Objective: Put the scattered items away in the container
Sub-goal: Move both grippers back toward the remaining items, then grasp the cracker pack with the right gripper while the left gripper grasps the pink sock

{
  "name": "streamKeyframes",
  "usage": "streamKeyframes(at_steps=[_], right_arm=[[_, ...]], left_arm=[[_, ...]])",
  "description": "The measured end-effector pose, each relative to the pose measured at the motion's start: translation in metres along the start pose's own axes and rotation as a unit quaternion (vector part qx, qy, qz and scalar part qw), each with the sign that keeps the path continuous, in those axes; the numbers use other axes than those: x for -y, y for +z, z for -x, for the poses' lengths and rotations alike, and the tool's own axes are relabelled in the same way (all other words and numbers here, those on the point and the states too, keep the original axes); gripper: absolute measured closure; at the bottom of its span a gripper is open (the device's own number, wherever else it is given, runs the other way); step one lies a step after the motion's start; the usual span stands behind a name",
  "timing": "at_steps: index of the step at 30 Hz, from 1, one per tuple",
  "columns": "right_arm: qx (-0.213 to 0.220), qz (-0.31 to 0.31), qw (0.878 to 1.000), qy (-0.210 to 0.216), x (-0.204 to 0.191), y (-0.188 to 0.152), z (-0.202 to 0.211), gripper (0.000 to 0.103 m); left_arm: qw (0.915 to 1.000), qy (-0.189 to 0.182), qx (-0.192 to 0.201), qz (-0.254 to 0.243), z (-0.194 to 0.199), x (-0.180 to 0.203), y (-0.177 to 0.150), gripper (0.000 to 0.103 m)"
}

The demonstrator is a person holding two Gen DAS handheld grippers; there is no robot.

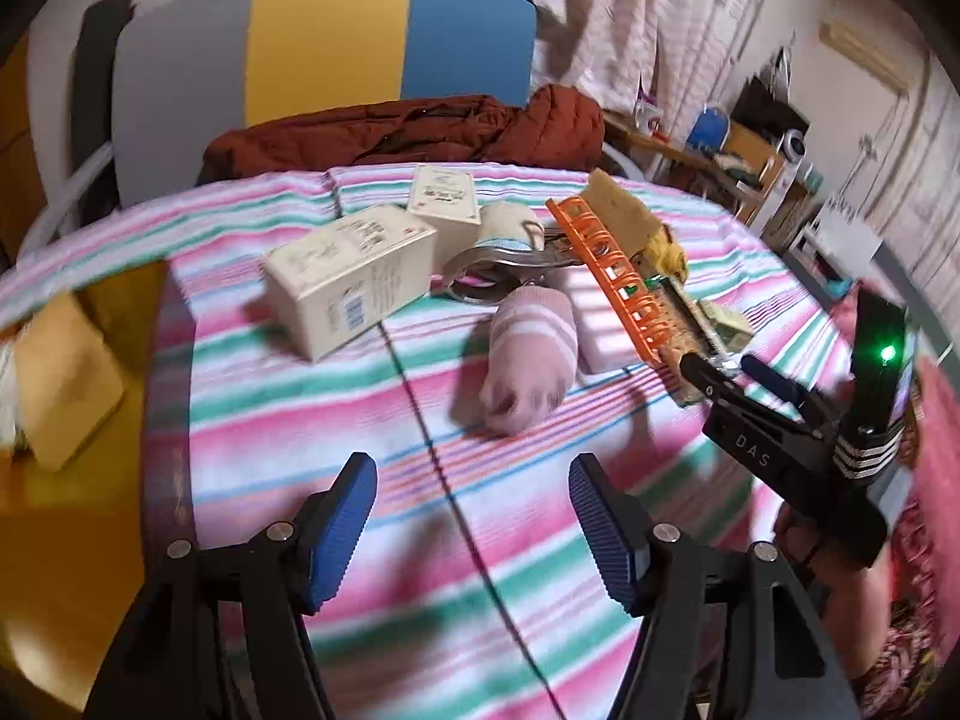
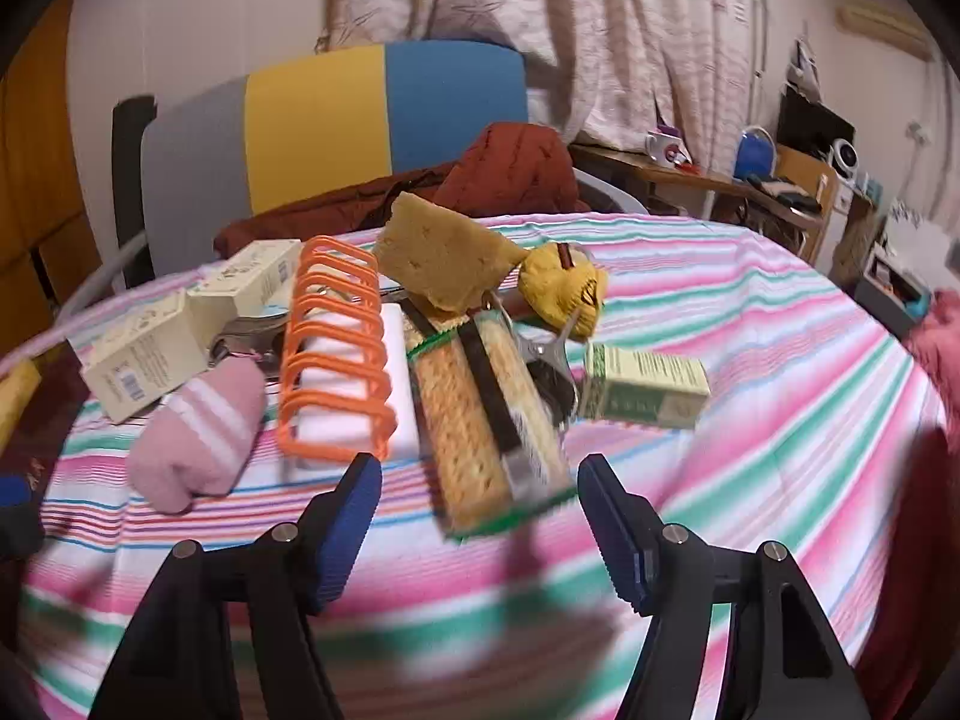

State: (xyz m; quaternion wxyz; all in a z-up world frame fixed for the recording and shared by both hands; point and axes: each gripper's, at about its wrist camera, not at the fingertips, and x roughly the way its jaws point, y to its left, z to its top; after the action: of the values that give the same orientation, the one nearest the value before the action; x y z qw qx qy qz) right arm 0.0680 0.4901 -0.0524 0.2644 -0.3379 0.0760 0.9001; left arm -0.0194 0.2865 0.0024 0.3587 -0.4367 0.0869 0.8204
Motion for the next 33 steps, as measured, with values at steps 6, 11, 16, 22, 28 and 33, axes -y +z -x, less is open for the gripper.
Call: streamKeyframes(at_steps=[6,11,16,22,28,33], right_arm=[[-0.026,0.035,0.999,-0.009,-0.005,0.003,-0.028,0.040],[-0.033,0.006,0.999,0.019,0.004,-0.002,-0.032,0.052],[-0.039,-0.032,0.998,0.037,0.015,-0.010,-0.034,0.053],[-0.033,-0.032,0.998,0.034,0.013,-0.013,-0.033,0.053],[-0.023,-0.032,0.999,0.028,0.014,-0.013,-0.033,0.054],[-0.008,-0.037,0.999,0.017,0.015,-0.015,-0.026,0.054]], left_arm=[[0.9998,-0.002,-0.005,-0.017,-0.026,0.013,0.022,0.035],[0.9996,-0.004,-0.017,-0.021,-0.050,0.015,0.031,0.035],[0.9993,-0.012,-0.026,-0.021,-0.072,0.016,0.034,0.035],[0.9988,-0.034,-0.030,-0.016,-0.086,0.015,0.032,0.037],[0.9992,-0.034,0.015,-0.011,-0.086,0.008,0.020,0.056],[0.9989,-0.033,0.029,-0.015,-0.082,0.009,0.010,0.066]])
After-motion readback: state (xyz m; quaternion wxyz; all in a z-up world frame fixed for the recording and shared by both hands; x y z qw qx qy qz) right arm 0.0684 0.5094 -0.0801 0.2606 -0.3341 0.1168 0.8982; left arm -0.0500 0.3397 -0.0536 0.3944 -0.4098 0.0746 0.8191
